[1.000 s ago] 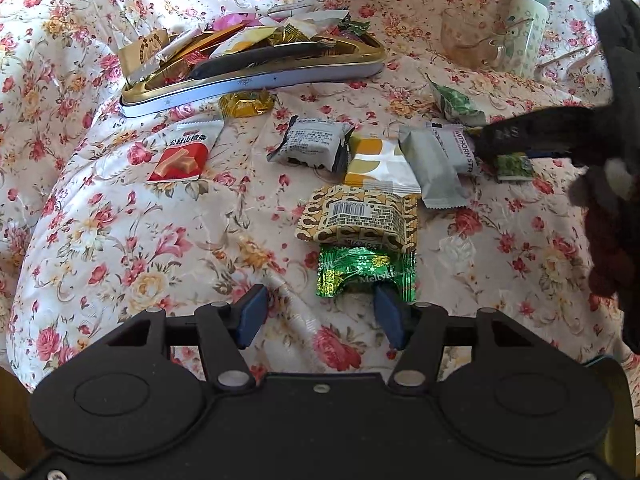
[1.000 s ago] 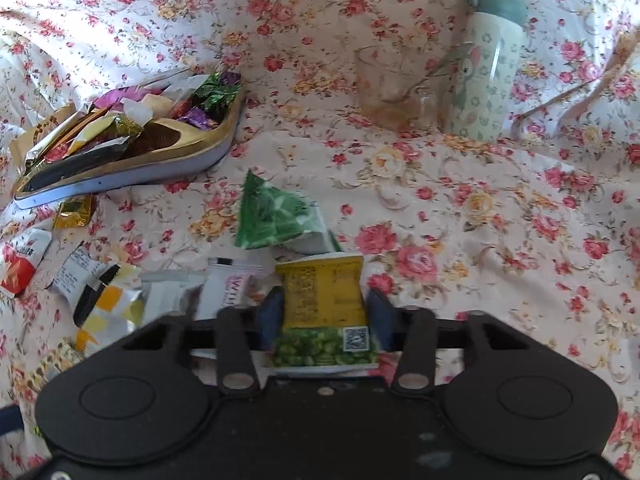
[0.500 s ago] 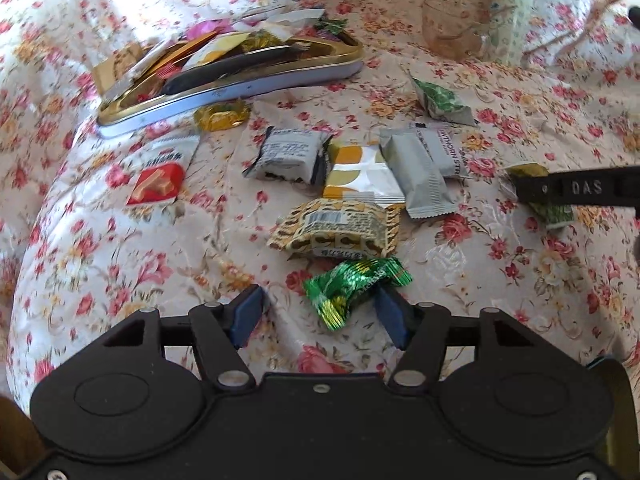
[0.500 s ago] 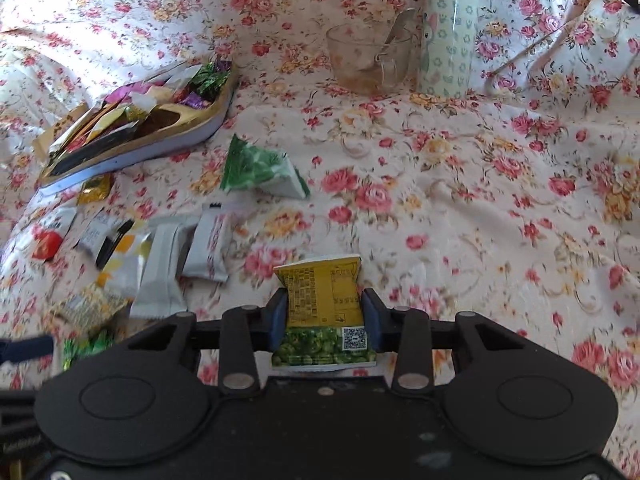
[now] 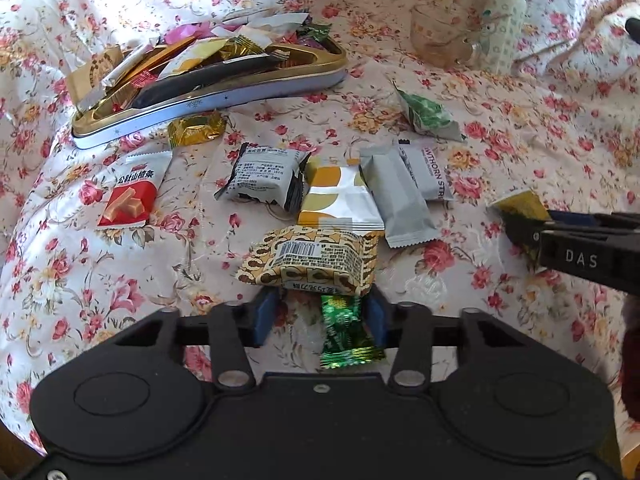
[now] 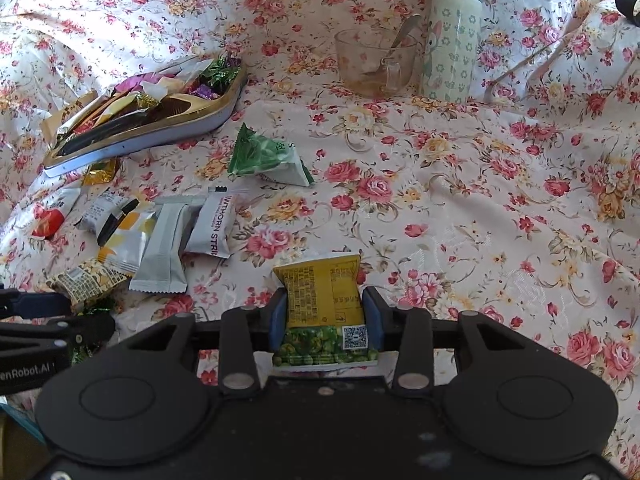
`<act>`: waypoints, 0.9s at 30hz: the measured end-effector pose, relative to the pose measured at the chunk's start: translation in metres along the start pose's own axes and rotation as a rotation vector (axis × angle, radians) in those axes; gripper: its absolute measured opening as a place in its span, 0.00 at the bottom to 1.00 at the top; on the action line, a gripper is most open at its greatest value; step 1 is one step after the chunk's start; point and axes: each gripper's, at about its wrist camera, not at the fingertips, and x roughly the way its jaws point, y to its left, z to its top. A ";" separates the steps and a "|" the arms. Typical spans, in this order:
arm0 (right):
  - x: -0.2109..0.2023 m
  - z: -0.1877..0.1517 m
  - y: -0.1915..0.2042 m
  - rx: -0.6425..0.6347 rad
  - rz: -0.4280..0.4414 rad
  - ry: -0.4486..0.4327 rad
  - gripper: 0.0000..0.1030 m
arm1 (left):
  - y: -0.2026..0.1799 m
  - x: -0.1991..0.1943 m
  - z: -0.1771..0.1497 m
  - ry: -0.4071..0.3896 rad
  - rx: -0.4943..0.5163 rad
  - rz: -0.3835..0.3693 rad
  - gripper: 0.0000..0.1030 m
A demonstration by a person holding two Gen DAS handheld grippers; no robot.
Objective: Organize snacks
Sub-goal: 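Carry the green candy and chip bag with both tools over the gold tray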
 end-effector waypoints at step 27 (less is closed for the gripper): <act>-0.095 -0.027 -0.019 0.164 0.075 -0.004 0.38 | -0.004 -0.086 -0.033 0.002 -0.149 0.022 0.24</act>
